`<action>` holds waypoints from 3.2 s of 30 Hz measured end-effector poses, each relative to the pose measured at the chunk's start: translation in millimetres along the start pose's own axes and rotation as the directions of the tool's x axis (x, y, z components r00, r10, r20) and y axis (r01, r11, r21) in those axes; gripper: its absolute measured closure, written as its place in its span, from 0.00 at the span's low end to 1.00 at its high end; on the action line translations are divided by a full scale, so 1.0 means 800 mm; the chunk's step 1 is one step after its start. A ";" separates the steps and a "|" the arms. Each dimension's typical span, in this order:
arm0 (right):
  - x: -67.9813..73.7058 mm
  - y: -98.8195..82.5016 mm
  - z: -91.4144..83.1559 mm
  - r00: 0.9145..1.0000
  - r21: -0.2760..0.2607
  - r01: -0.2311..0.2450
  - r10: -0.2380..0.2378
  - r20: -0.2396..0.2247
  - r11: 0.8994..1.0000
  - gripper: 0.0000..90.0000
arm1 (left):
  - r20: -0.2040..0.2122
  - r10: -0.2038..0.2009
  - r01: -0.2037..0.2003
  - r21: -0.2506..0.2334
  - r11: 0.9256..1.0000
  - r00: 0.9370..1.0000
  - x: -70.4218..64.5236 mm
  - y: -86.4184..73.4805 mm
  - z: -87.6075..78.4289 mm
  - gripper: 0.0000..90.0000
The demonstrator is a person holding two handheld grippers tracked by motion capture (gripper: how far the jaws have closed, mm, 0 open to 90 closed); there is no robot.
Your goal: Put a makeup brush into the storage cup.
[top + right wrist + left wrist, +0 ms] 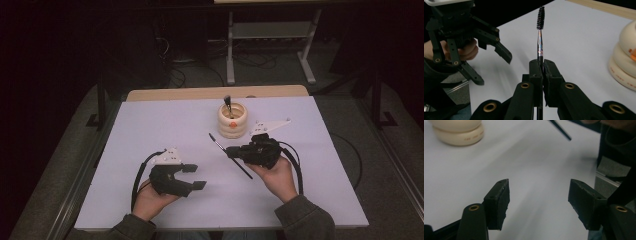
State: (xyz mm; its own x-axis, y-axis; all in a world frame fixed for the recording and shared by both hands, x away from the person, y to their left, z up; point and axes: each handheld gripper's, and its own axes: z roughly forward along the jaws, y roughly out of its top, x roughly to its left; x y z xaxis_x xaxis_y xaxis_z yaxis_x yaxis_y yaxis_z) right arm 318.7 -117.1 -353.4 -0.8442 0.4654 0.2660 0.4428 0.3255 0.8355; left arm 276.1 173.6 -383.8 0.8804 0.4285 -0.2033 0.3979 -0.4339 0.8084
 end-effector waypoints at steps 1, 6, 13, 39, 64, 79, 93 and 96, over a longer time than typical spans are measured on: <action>0.002 0.001 0.001 1.000 -0.005 0.004 -0.004 -0.005 1.000 0.95 | 0.009 0.006 -0.006 -0.004 1.000 1.000 -0.001 0.003 0.002 0.40; 0.011 0.005 0.006 0.999 -0.039 0.018 -0.019 -0.032 0.999 0.95 | 0.053 -0.005 0.006 -0.002 1.000 0.999 -0.008 0.012 0.016 0.43; 0.023 0.006 0.014 0.997 -0.067 0.033 -0.037 -0.064 0.997 0.95 | 0.111 -0.034 0.035 -0.014 0.999 0.993 -0.012 0.017 0.034 0.52; 0.042 0.006 0.027 0.994 -0.097 0.070 -0.078 -0.076 0.993 0.95 | 0.187 -0.116 0.134 -0.087 0.987 0.976 -0.008 0.024 0.046 0.69; 0.051 -0.001 0.027 0.992 -0.144 0.111 -0.118 -0.043 0.983 0.95 | 0.197 -0.118 0.144 -0.125 0.982 0.973 -0.006 0.025 0.044 0.83; 0.053 -0.005 0.027 0.991 -0.156 0.123 -0.128 -0.023 0.980 0.95 | 0.199 -0.128 0.155 -0.125 0.980 0.972 -0.005 0.025 0.045 0.87; 0.055 -0.010 0.028 0.991 -0.183 0.130 -0.136 -0.017 0.974 0.95 | 0.238 -0.150 0.185 -0.133 0.974 0.960 -0.006 0.025 0.050 0.80; 0.059 -0.011 0.030 0.989 -0.188 0.139 -0.146 -0.019 0.972 0.95 | 0.239 -0.156 0.192 -0.133 0.972 0.958 -0.006 0.025 0.051 0.82</action>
State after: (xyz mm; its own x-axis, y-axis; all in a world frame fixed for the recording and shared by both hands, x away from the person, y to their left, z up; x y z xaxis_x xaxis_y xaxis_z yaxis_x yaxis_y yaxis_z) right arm 282.2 -77.9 -360.1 -0.9052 0.3973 0.1507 0.2560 0.2269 0.9396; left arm 290.5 130.7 -389.5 0.8432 0.2892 -0.4532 0.5214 -0.2343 0.8205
